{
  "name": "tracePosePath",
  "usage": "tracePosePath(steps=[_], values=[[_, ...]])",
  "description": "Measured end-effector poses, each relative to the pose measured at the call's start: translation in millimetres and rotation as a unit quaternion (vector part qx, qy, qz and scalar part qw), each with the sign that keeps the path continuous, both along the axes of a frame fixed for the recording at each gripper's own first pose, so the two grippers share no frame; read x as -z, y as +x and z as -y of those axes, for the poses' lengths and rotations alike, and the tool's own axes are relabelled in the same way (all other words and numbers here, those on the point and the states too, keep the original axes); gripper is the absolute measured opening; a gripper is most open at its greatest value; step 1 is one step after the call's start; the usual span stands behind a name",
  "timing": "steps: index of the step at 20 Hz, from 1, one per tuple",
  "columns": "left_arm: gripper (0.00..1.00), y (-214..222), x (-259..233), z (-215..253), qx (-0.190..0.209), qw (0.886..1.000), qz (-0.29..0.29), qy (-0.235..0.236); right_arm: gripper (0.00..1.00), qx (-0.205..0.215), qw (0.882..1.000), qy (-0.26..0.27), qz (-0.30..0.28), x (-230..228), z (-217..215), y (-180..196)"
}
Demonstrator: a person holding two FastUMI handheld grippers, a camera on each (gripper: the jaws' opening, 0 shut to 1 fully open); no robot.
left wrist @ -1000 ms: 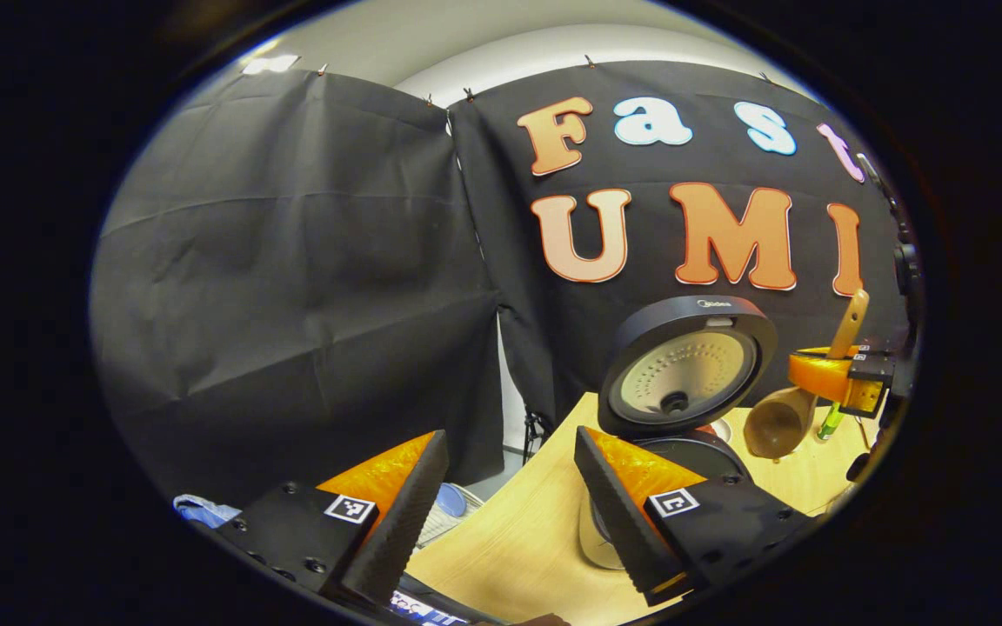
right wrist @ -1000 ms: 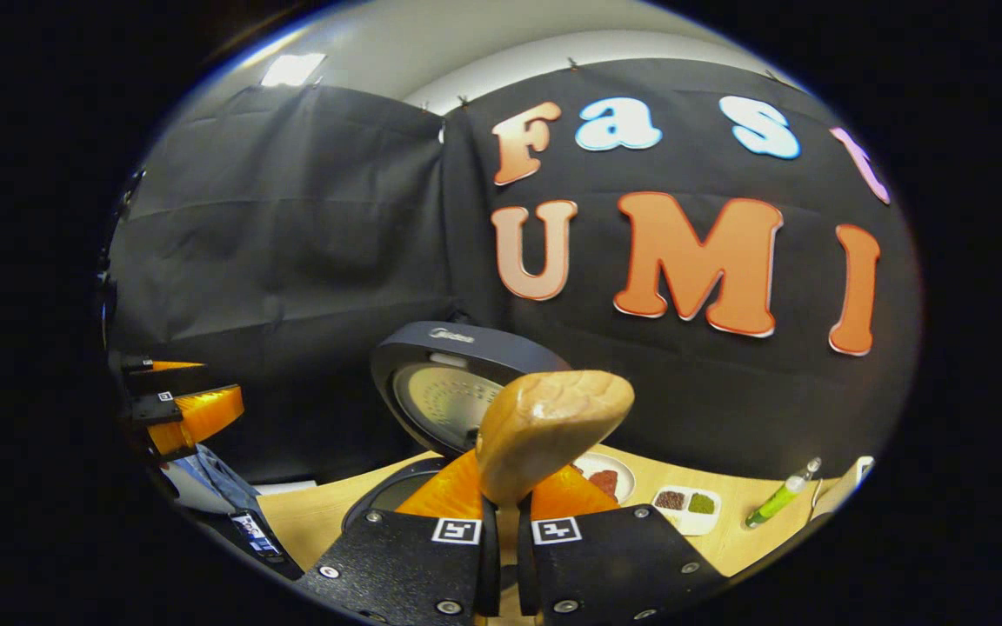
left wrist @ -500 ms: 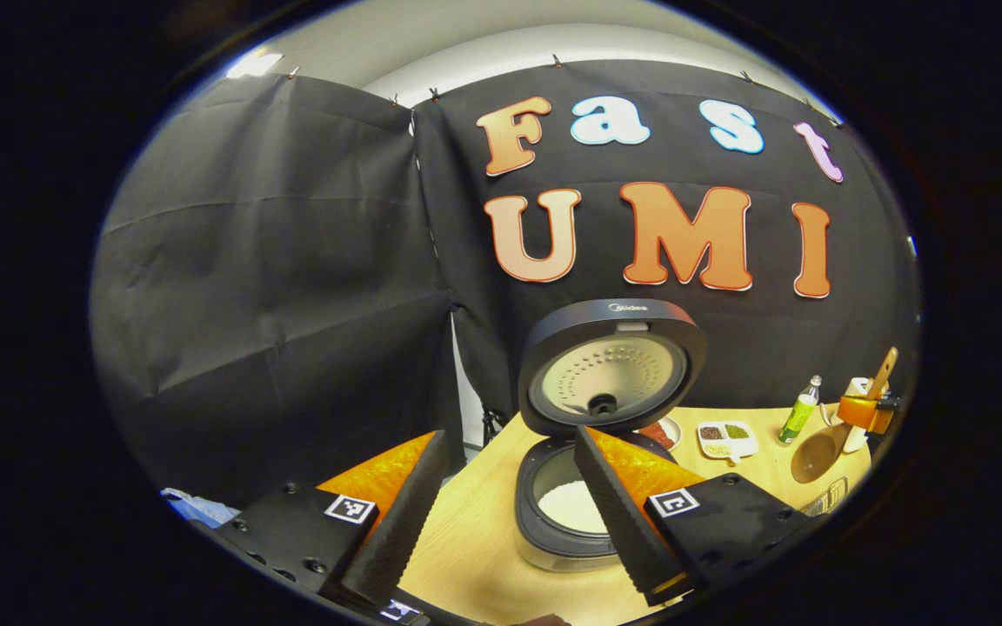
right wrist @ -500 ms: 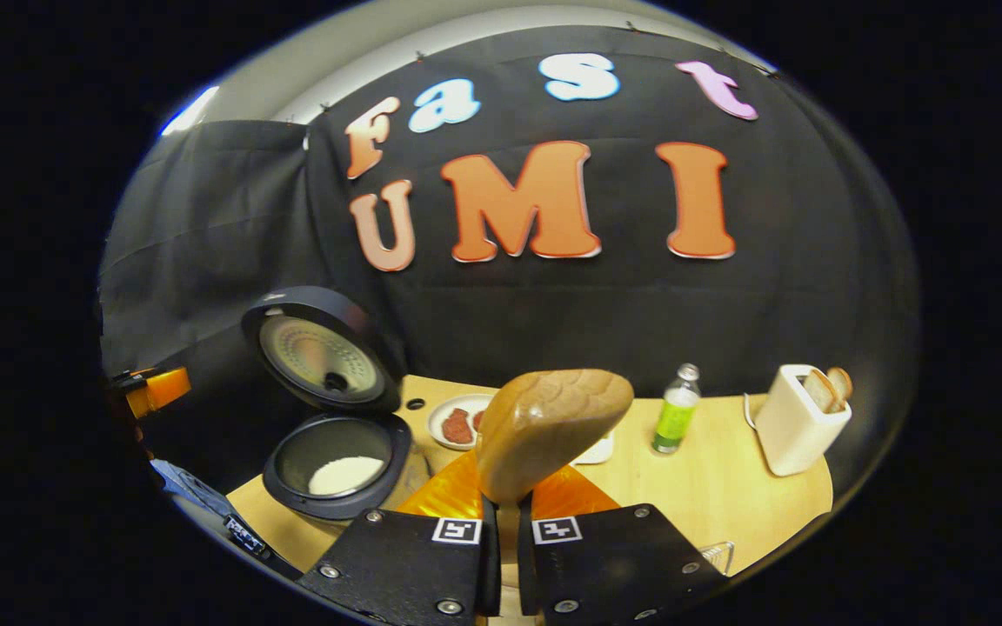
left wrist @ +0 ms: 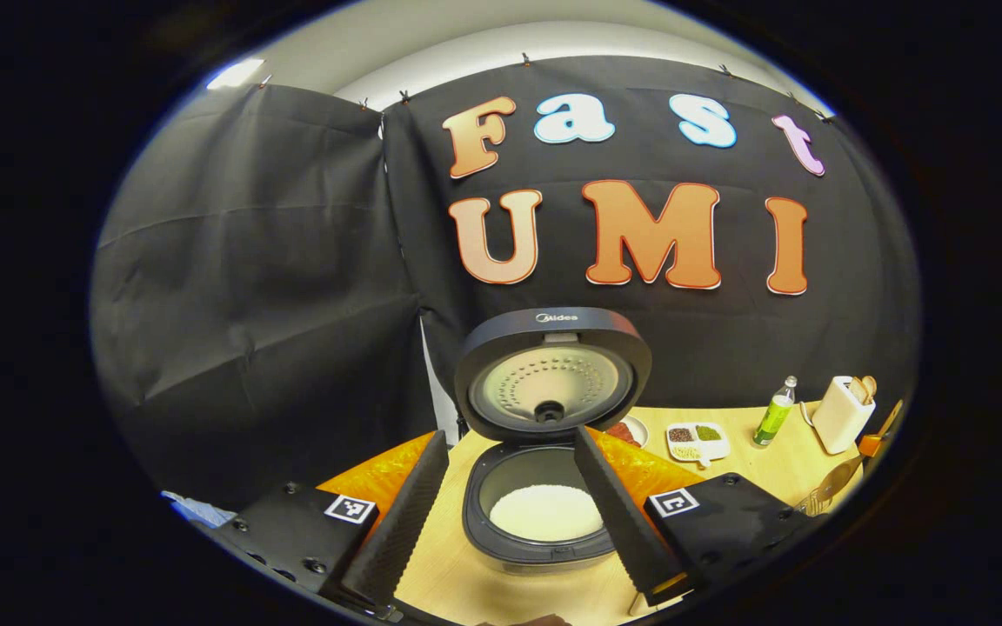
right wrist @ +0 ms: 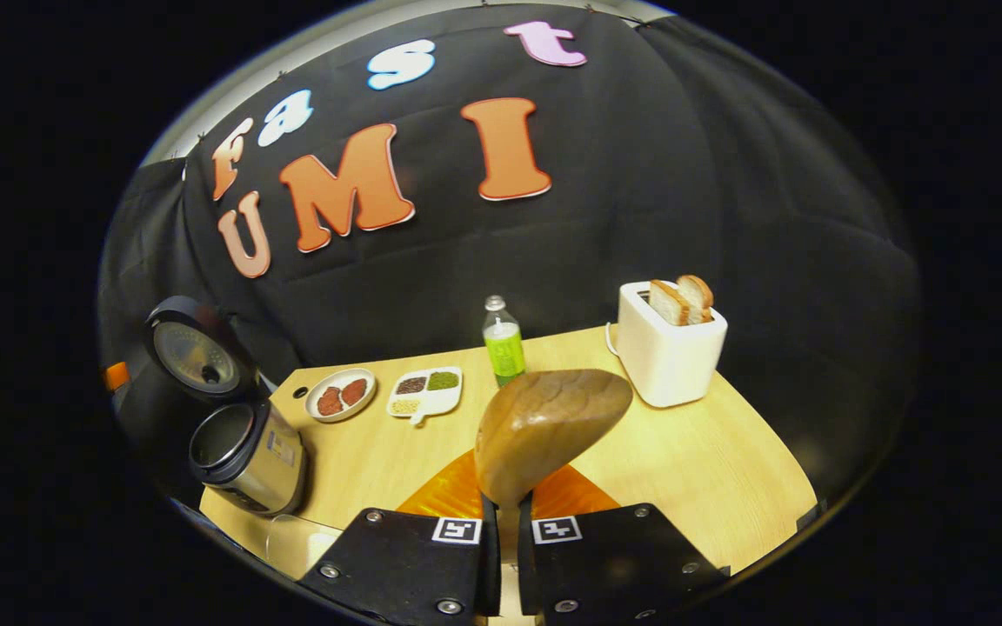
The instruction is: Close the left gripper, press the button to open the rice cooker; take a wooden spoon from the chopstick holder with the right hand, scoop a spoonful of rice and pour it into the rice cooker, then put the wooden spoon back into the chopstick holder.
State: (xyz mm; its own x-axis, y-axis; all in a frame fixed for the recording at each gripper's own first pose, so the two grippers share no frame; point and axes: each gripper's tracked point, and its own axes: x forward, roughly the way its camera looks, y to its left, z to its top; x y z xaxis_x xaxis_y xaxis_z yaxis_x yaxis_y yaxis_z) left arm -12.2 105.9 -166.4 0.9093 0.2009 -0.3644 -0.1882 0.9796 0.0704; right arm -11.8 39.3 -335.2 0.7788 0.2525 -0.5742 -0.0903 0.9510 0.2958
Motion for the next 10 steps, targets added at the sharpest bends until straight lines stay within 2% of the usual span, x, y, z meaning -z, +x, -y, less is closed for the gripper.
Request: tracePosePath(steps=[4,6,10], values=[[1.0,-2,-8,9,0.001,1.0,0.002,0.001,0.07,0.027,0.998,0.02,-0.046,40,18,-6],[0.99,-2,-11,10,-0.002,1.0,0.001,0.002,0.07,0.035,0.996,0.041,-0.065,54,17,-11],[1.0,3,-21,7,-0.008,1.0,0.005,0.001,0.08,0.039,0.994,0.044,-0.091,75,8,-19]])
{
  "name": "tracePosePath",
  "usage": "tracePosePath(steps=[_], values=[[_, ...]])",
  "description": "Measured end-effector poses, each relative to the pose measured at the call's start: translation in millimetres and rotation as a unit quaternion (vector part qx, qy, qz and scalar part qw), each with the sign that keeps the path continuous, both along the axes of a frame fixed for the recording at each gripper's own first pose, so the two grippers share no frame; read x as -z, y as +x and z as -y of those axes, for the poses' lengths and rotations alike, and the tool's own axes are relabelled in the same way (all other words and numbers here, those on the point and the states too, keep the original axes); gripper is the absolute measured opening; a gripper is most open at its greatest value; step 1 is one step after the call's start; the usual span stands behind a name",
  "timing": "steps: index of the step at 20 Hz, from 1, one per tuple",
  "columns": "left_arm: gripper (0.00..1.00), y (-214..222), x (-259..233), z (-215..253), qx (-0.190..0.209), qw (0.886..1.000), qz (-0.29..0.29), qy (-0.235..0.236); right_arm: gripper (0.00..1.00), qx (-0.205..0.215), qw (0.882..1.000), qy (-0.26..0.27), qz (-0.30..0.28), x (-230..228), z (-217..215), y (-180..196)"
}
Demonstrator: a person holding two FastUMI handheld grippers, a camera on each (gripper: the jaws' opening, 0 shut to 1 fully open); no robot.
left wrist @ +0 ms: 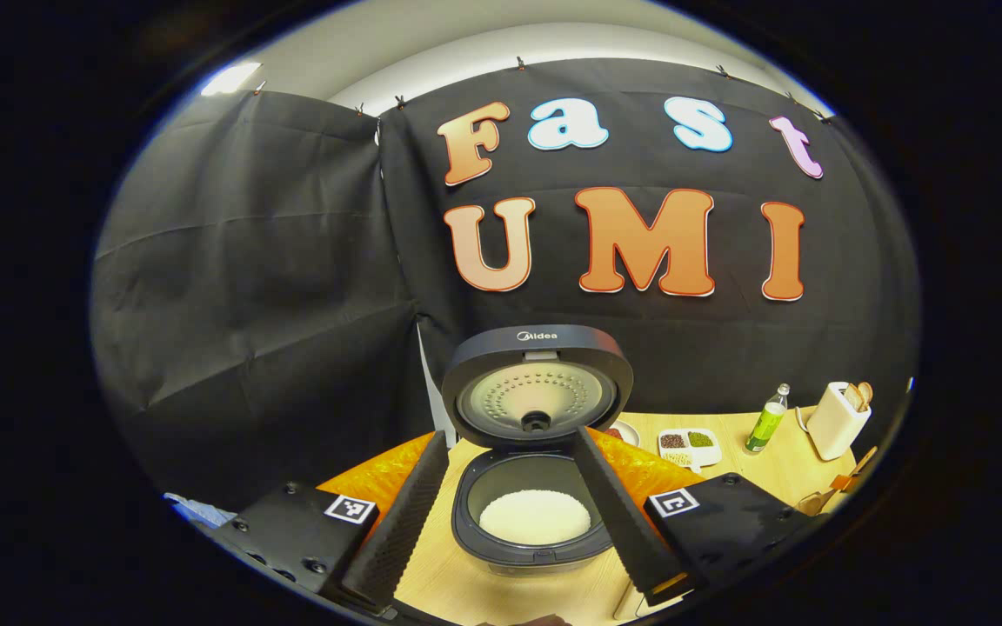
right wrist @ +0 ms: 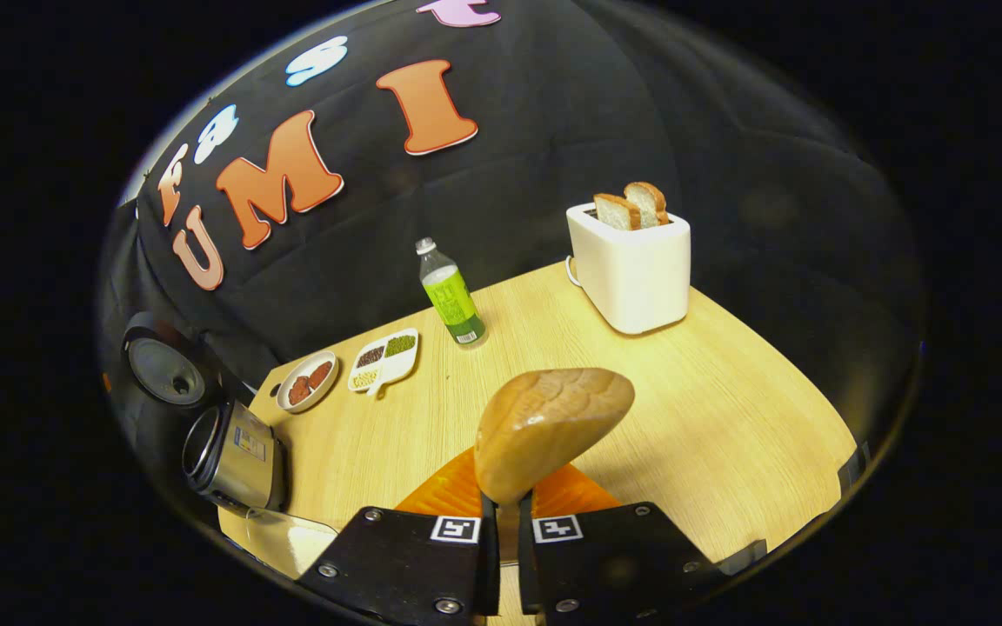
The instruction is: Close the left gripper, press the button to open the rice cooker; take a wooden spoon from the chopstick holder with the right hand, scoop a spoonful of rice and pour it into the rice cooker, then put the wooden spoon back into the chopstick holder.
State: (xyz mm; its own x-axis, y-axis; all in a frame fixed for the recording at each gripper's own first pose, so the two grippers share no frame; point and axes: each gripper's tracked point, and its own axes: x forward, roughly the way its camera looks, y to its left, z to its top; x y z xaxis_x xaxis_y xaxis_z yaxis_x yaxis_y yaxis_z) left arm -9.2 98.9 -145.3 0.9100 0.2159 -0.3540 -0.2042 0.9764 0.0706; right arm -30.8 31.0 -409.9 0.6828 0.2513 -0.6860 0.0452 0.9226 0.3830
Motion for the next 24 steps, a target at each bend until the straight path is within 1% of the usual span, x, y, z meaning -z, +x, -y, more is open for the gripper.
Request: tracePosePath(steps=[4,6,7,9,10,11,12,13,14,15,16,17,18,19,20,21,22,23,24], values=[[1.0,9,-7,-3,-0.002,1.0,0.007,-0.001,0.1,0.014,1.0,0.006,-0.025,7,5,-4],[1.0,15,-12,-7,-0.003,1.0,0.013,0.003,0.13,0.01,0.998,0.015,-0.065,19,3,-17],[1.0,19,-12,-10,-0.002,1.0,0.013,0.005,0.14,0.024,0.998,0.018,-0.055,14,8,-13],[0.96,28,-14,-13,-0.003,1.0,0.015,0.004,0.16,0.027,0.997,0.024,-0.073,15,11,-20],[0.92,33,-19,-14,-0.001,1.0,0.019,0.002,0.18,0.029,0.996,0.028,-0.083,15,13,-24],[0.89,39,-26,-14,0.002,1.0,0.025,0.0,0.13,0.032,0.995,0.028,-0.095,17,17,-30],[0.89,47,-35,-15,0.003,0.999,0.034,0.0,0.17,0.034,0.993,0.027,-0.108,19,21,-36],[0.89,56,-45,-17,0.003,0.999,0.044,0.002,0.33,0.04,0.992,0.022,-0.119,20,26,-41],[0.89,65,-54,-20,0.001,0.998,0.055,0.004,0.36,0.048,0.992,0.014,-0.119,17,34,-43],[0.9,75,-62,-21,-0.001,0.998,0.064,0.008,0.44,0.055,0.992,0.009,-0.112,13,40,-43],[1.0,86,-67,-21,0.0,0.998,0.067,0.012,0.52,0.06,0.992,0.006,-0.108,6,45,-45],[0.96,96,-72,-22,0.0,0.997,0.071,0.018,0.64,0.062,0.993,0.005,-0.104,-2,49,-49],[0.93,107,-78,-23,0.001,0.997,0.072,0.023,0.7,0.063,0.993,0.002,-0.096,-12,54,-50],[0.89,120,-84,-21,0.004,0.997,0.075,0.02,0.72,0.063,0.994,-0.004,-0.085,-23,60,-51],[0.93,132,-85,-19,0.005,0.998,0.069,0.009,0.78,0.061,0.996,-0.011,-0.071,-36,67,-50],[0.96,146,-82,-19,0.006,0.998,0.057,-0.002,0.8,0.059,0.996,-0.022,-0.057,-47,72,-50],[1.0,157,-78,-15,0.012,0.999,0.039,-0.014,0.84,0.056,0.997,-0.033,-0.043,-60,78,-50],[0.89,169,-77,-12,0.015,0.999,0.029,-0.024,0.86,0.052,0.997,-0.046,-0.027,-72,82,-49],[0.89,181,-70,-7,0.024,0.999,0.01,-0.032,0.89,0.049,0.997,-0.058,-0.012,-85,86,-47]])
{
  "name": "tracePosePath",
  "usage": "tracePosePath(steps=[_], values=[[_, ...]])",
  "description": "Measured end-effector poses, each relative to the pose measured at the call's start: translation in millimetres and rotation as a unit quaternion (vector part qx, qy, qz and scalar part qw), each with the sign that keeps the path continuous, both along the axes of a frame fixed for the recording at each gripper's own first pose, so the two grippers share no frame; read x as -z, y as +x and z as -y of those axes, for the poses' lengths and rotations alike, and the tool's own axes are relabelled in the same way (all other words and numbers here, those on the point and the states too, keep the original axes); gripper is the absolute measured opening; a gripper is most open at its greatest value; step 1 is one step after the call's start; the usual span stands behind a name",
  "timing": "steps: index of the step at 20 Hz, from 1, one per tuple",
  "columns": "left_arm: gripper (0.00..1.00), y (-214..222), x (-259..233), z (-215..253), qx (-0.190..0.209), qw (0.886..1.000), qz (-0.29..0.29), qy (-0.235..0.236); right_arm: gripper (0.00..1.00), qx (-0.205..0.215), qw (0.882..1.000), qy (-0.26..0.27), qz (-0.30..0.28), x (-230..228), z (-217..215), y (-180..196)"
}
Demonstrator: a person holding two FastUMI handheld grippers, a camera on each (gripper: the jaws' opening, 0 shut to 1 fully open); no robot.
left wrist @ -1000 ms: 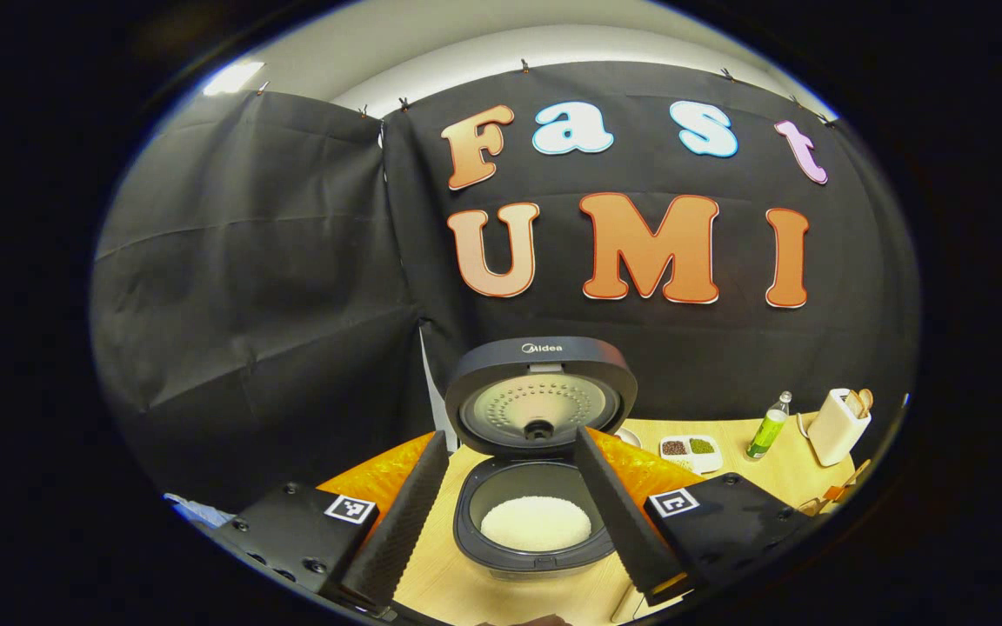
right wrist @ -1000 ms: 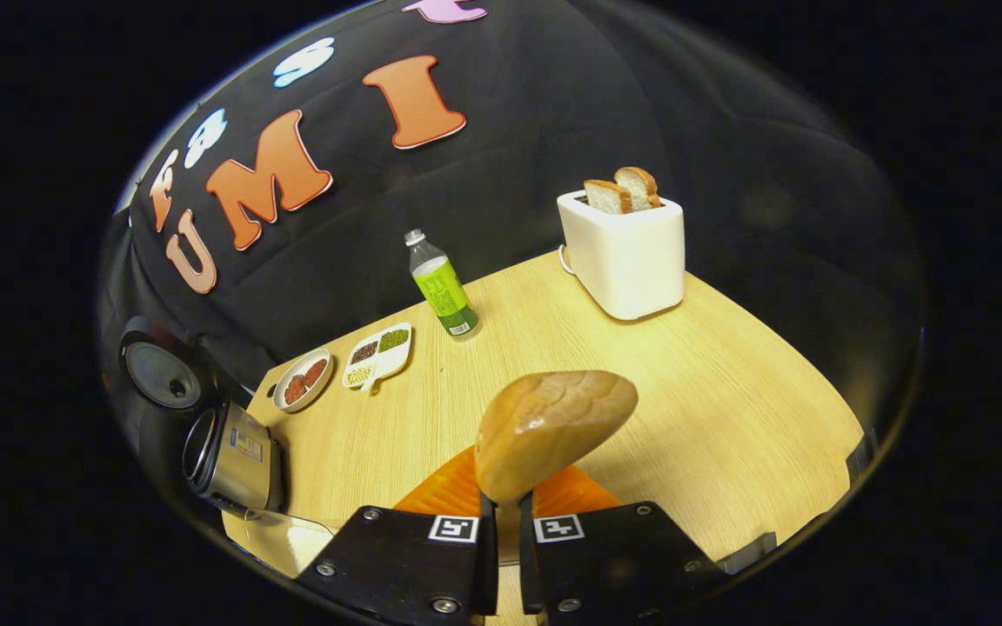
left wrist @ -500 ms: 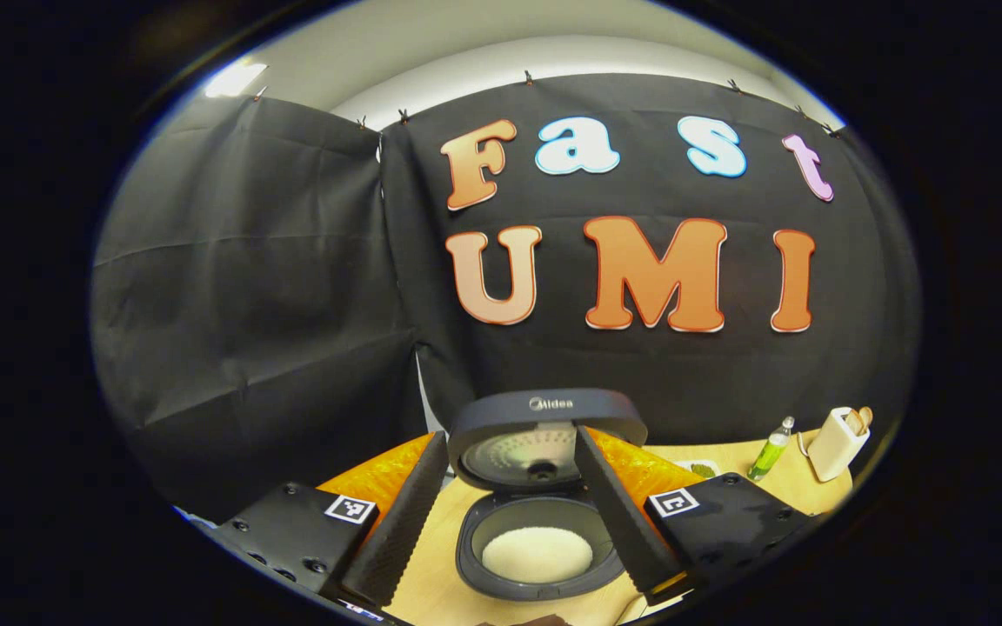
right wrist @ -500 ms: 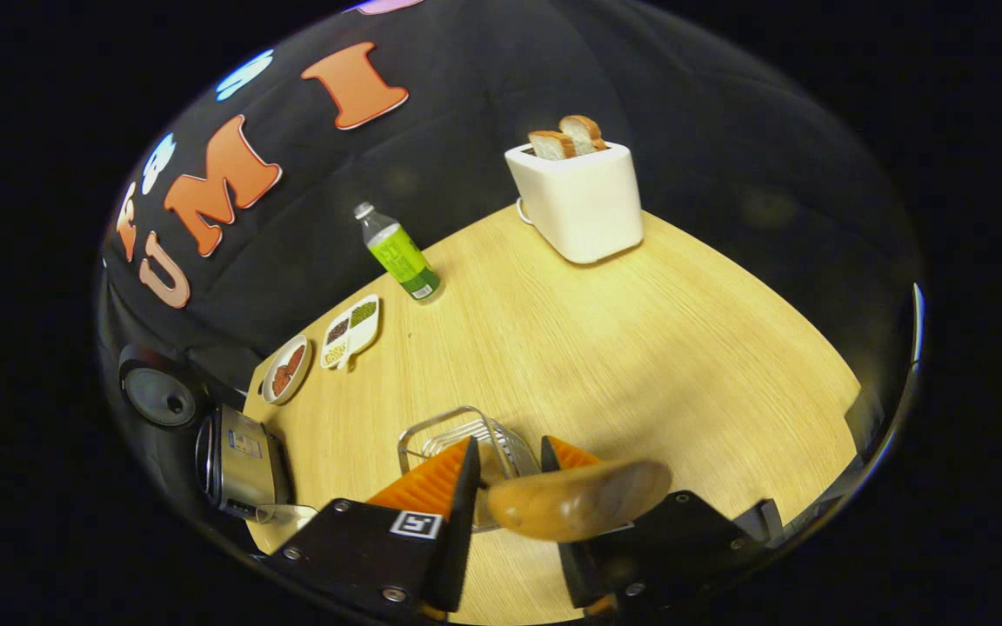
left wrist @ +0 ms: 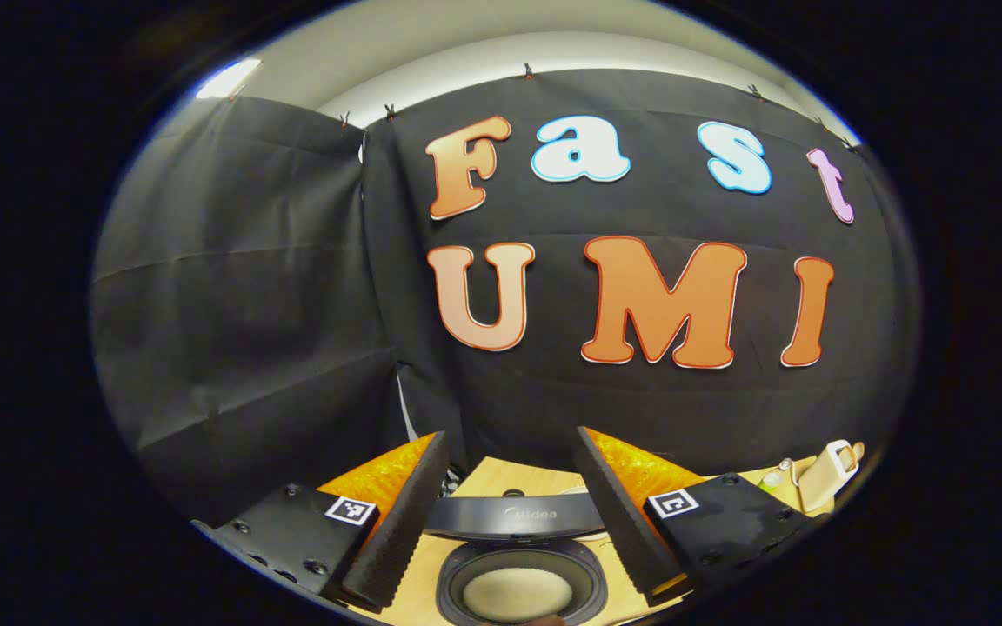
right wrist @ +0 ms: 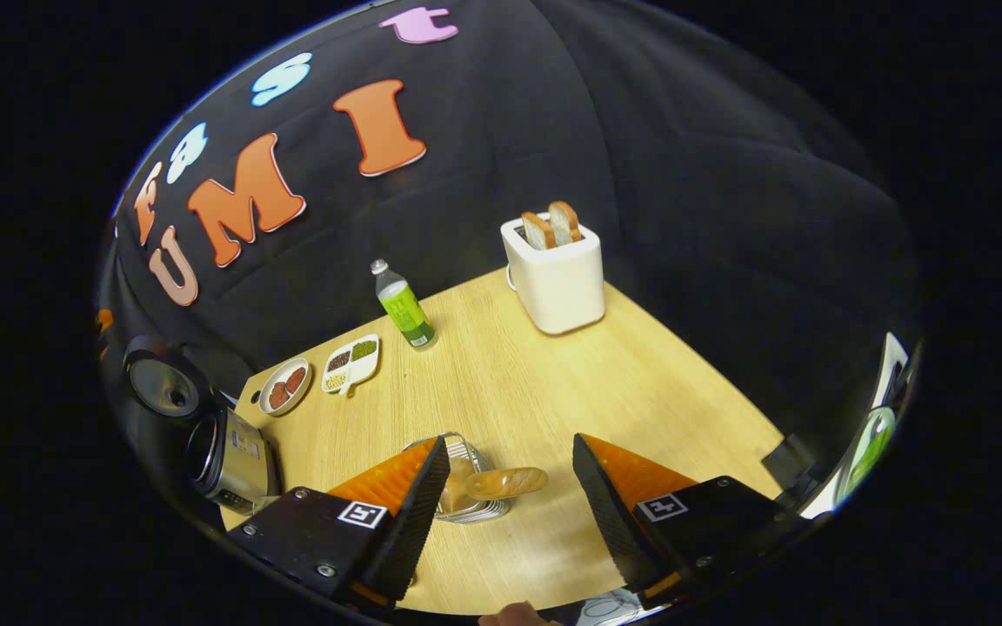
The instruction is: Close the left gripper, press the button to open the rice cooker; take a wooden spoon from the chopstick holder with the right hand, scoop a spoonful of rice and pour it into the rice cooker, then put the wooden spoon back into the chopstick holder.
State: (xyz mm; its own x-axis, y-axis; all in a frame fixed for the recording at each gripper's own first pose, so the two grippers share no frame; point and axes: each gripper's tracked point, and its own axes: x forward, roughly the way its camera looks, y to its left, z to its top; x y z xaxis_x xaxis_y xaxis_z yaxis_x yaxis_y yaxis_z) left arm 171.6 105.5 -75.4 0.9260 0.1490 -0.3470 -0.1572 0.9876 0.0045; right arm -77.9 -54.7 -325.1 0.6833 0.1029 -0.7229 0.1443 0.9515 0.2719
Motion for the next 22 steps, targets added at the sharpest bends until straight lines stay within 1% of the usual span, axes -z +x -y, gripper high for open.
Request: tracePosePath(steps=[1,4,5,6,7,8,9,11,13,14,15,16,17,18,20,21,22], values=[[0.98,8,8,1,0.003,1.0,-0.018,-0.002,0.9,-0.003,1.0,-0.01,0.015,-13,5,1],[0.91,18,41,12,0.016,0.996,-0.083,-0.011,0.93,-0.006,0.998,-0.031,0.061,-45,13,4],[0.98,18,52,17,0.018,0.995,-0.1,-0.021,0.93,-0.006,0.996,-0.037,0.078,-53,16,6],[0.98,18,60,20,0.021,0.993,-0.113,-0.034,0.94,-0.004,0.995,-0.043,0.095,-61,18,8],[1.0,15,73,24,0.023,0.99,-0.131,-0.05,0.94,-0.005,0.993,-0.051,0.111,-67,20,8],[0.97,10,77,22,0.016,0.988,-0.142,-0.053,0.94,-0.008,0.99,-0.058,0.127,-73,21,9],[0.92,12,83,20,0.013,0.988,-0.143,-0.055,0.94,-0.012,0.988,-0.061,0.145,-79,18,10],[0.95,6,92,20,0.015,0.988,-0.149,-0.044,0.94,-0.017,0.983,-0.06,0.174,-90,12,12],[0.94,-5,106,25,0.024,0.986,-0.164,-0.031,0.94,-0.025,0.978,-0.058,0.197,-98,4,13],[0.92,-16,115,33,0.033,0.983,-0.18,-0.035,0.94,-0.028,0.977,-0.061,0.204,-100,0,15],[0.94,-31,132,42,0.038,0.976,-0.209,-0.053,0.94,-0.033,0.975,-0.066,0.209,-100,-4,16],[0.97,-49,147,51,0.04,0.966,-0.244,-0.072,0.94,-0.04,0.974,-0.072,0.211,-100,-8,17],[0.98,-66,159,56,0.037,0.957,-0.274,-0.082,0.94,-0.047,0.973,-0.077,0.213,-102,-12,19],[0.99,-74,170,55,0.038,0.957,-0.279,-0.076,0.94,-0.052,0.971,-0.081,0.217,-103,-16,21],[0.95,-86,204,58,0.039,0.951,-0.299,-0.068,0.94,-0.061,0.968,-0.086,0.229,-110,-23,25],[0.92,-92,215,58,0.041,0.948,-0.307,-0.067,0.94,-0.067,0.966,-0.089,0.234,-112,-27,26],[0.92,-98,222,58,0.04,0.945,-0.316,-0.069,0.94,-0.072,0.964,-0.092,0.238,-114,-30,27]])
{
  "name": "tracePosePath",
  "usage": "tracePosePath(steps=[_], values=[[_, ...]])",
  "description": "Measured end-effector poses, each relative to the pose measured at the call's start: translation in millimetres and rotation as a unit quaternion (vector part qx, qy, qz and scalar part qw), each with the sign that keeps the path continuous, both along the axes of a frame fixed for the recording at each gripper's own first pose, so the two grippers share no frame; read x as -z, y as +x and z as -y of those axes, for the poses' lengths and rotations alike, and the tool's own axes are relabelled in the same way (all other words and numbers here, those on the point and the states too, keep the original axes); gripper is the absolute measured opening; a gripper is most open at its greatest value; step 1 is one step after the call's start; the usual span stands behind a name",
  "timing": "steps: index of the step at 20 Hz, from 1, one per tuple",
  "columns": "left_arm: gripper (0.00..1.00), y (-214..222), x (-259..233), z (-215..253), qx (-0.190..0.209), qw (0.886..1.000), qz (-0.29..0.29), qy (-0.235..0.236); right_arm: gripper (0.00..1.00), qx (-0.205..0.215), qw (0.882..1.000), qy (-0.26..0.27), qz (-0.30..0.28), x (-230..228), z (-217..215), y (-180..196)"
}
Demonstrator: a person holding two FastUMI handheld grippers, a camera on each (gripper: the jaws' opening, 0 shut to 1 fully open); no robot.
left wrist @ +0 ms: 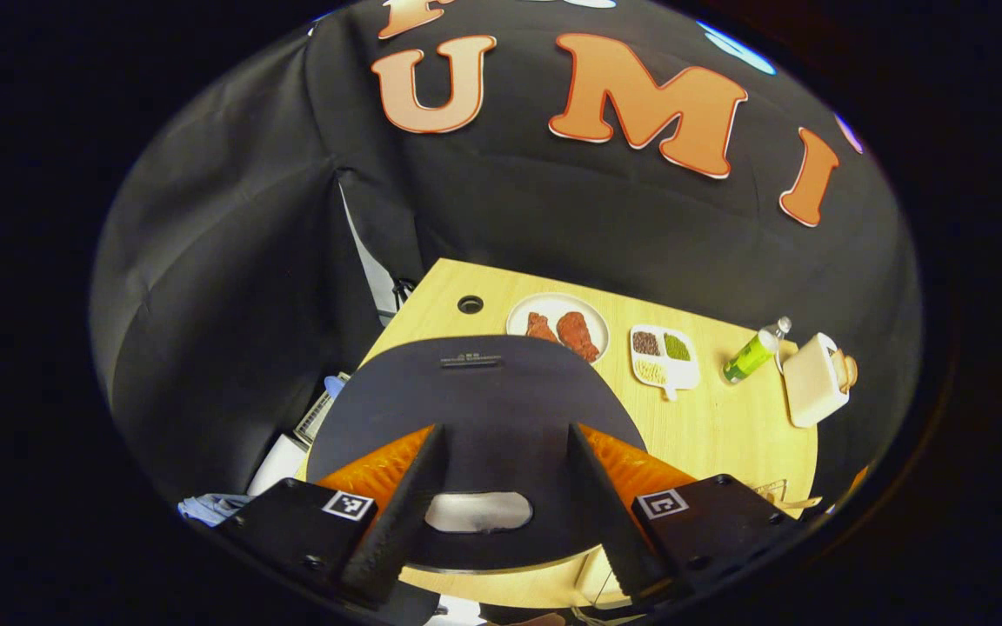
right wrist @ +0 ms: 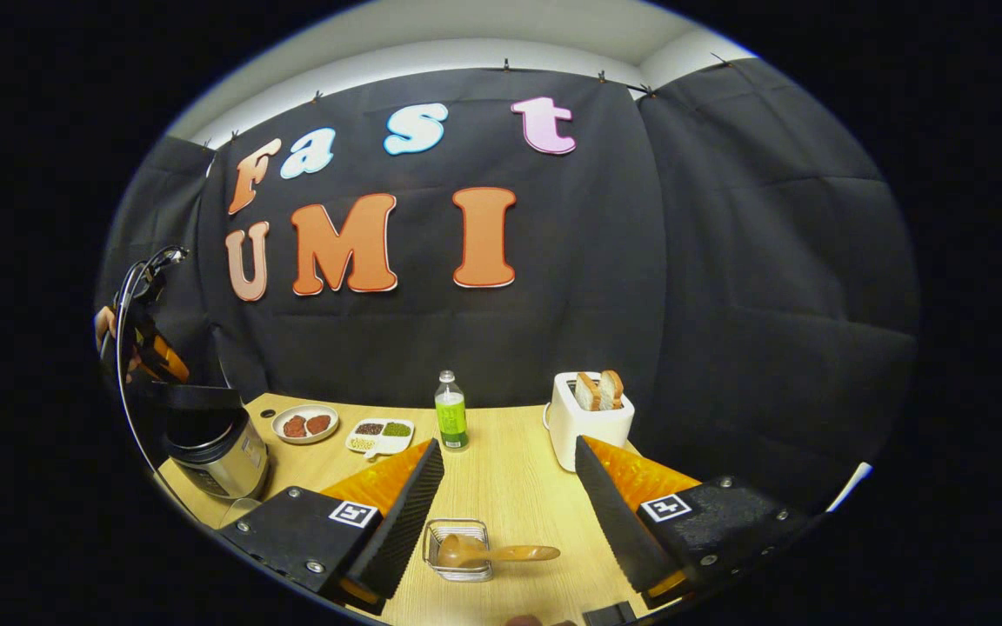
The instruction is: Close the left gripper, press the button to open the rice cooker; take a wooden spoon from the chopstick holder with the right hand, scoop a spoonful of rice and pour it into the rice cooker, then put the wooden spoon back into the chopstick holder.
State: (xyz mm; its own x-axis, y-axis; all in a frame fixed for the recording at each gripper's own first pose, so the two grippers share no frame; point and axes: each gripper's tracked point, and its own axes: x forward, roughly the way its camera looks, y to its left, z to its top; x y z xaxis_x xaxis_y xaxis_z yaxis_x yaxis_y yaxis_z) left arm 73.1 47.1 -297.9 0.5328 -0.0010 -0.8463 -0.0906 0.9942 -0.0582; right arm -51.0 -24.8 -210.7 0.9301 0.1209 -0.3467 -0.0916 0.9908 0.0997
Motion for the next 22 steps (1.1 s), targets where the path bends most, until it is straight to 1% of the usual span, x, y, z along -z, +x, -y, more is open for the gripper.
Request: tracePosePath(steps=[1,3,4,5,7,8,10,12,13,14,15,16,17,18,19,21,22], values=[[0.95,-5,8,0,-0.001,1.0,-0.01,-0.002,0.94,-0.005,1.0,-0.002,0.001,1,-4,1],[0.95,-22,23,1,-0.006,0.999,-0.043,-0.007,0.94,-0.013,1.0,-0.001,-0.003,1,-12,1],[0.95,-32,28,0,-0.006,0.998,-0.063,-0.007,0.94,-0.014,1.0,-0.002,-0.003,0,-13,1],[0.92,-38,33,-1,-0.006,0.997,-0.074,-0.007,0.94,-0.014,1.0,-0.005,-0.004,1,-14,2],[0.92,-48,38,-3,-0.003,0.996,-0.09,-0.004,0.94,-0.015,1.0,-0.012,-0.003,1,-14,1],[0.98,-54,41,-6,-0.003,0.995,-0.102,0.0,0.94,-0.017,1.0,-0.016,-0.004,2,-15,1],[0.92,-62,46,-10,-0.003,0.992,-0.124,0.011,0.94,-0.019,1.0,-0.024,-0.007,4,-15,-1],[0.91,-58,43,-8,-0.006,0.991,-0.129,0.014,0.94,-0.021,0.999,-0.024,-0.012,6,-18,-2],[0.91,-62,44,-7,-0.009,0.989,-0.147,0.01,0.94,-0.024,0.999,-0.023,-0.015,7,-20,-2],[0.9,-57,47,-8,-0.016,0.989,-0.148,0.011,0.94,-0.027,0.999,-0.022,-0.016,7,-23,-3],[0.92,-62,51,-6,-0.028,0.985,-0.173,0.007,0.94,-0.031,0.999,-0.024,-0.015,7,-27,-1],[0.94,-48,49,-7,-0.032,0.987,-0.154,0.014,0.94,-0.034,0.999,-0.026,-0.013,5,-29,0],[0.95,-55,55,-5,-0.037,0.985,-0.17,0.013,0.94,-0.038,0.999,-0.028,-0.011,4,-34,1],[0.96,-47,53,-3,-0.039,0.988,-0.149,0.017,0.95,-0.04,0.999,-0.028,-0.008,1,-38,3],[0.99,-44,56,0,-0.034,0.991,-0.132,0.019,0.95,-0.043,0.999,-0.027,-0.005,-3,-41,3],[0.98,-40,54,1,-0.02,0.996,-0.085,0.031,0.95,-0.052,0.998,-0.025,0.001,-10,-48,5],[0.98,-41,51,1,-0.022,0.997,-0.065,0.035,0.95,-0.059,0.998,-0.026,0.005,-14,-52,7]])
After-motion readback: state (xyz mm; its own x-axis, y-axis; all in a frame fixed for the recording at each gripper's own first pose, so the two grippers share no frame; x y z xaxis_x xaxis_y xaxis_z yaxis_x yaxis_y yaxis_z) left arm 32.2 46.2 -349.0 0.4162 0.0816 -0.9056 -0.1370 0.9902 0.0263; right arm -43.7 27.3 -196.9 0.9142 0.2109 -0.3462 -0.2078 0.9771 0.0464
